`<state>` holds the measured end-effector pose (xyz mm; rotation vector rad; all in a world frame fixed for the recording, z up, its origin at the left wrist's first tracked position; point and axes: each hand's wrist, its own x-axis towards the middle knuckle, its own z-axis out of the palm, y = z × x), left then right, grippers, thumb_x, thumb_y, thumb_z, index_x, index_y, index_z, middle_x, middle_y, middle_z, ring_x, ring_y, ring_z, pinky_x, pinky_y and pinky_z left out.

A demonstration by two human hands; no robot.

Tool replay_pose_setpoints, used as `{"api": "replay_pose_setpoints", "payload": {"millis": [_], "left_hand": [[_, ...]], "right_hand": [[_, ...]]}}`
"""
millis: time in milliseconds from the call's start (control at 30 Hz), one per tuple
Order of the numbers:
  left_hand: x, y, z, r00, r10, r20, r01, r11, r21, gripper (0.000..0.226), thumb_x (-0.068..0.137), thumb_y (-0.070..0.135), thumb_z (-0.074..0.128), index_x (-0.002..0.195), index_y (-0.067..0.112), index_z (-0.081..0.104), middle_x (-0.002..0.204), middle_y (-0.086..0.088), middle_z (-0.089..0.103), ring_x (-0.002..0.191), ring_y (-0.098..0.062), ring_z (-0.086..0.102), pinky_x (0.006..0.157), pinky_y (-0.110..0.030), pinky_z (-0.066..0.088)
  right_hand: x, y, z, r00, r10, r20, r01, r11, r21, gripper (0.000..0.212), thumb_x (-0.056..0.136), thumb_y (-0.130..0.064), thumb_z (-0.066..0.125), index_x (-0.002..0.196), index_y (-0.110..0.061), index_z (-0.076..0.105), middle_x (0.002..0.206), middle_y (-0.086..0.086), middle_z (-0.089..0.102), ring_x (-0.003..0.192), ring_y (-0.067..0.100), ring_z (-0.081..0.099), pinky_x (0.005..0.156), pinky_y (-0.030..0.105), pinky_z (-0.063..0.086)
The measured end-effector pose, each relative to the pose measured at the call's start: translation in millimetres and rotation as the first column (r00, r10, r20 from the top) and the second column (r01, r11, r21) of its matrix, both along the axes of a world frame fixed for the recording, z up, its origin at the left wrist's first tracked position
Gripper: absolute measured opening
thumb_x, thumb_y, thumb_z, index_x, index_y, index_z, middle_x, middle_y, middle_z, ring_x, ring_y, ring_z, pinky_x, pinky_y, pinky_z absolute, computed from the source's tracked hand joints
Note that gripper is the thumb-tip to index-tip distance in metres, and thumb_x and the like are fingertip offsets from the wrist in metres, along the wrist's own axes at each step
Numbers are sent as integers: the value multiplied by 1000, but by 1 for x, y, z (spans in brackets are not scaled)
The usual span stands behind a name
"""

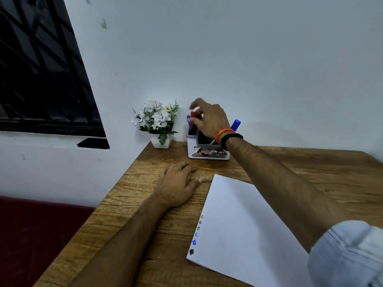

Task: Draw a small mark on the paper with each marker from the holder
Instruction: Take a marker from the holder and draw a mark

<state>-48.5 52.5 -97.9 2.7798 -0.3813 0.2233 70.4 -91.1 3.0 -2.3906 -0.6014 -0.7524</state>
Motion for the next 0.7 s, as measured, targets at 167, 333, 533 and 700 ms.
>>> {"api": "replay_pose_setpoints", "payload": {"millis": [167,333,533,700], "left_hand": [[1,1,-1,1000,2,2,-2,1000,1,52,95,59,37,140,33,44,154,3,34,142,-16,28,116,-46,16],[1,1,-2,1000,-1,6,1,1000,0,52,95,59,37,140,33,44,154,4,34,142,-16,28,116,-46,16],[0,0,-3,1000,-2,9,2,1000,-7,51,96,58,37,140,34,44,153,5,35,142,-15,29,117,-45,17],[0,0,-2,1000,0,7,0,1000,4,51,96,58,36,140,34,44,153,5,35,142,-15,29,117,-46,17]], "right_hand": [[-4,-1,-5,999,-40,-7,39,994,-101,34,85,-23,68,119,-23,64,109,5,72,102,30,64,90,42,52],[-11,-7,7,999,-19,-46,16,998,-68,40,85,-16,67,124,-25,64,109,-1,73,96,24,67,92,39,52],[-11,-29,24,989,-128,-77,116,983,-143,28,80,-26,73,108,-24,69,97,-8,74,94,16,67,87,35,53],[-2,-33,21,963,-203,-175,149,948,-280,40,70,-47,82,101,-24,70,95,-3,74,93,18,66,85,38,56]]}}
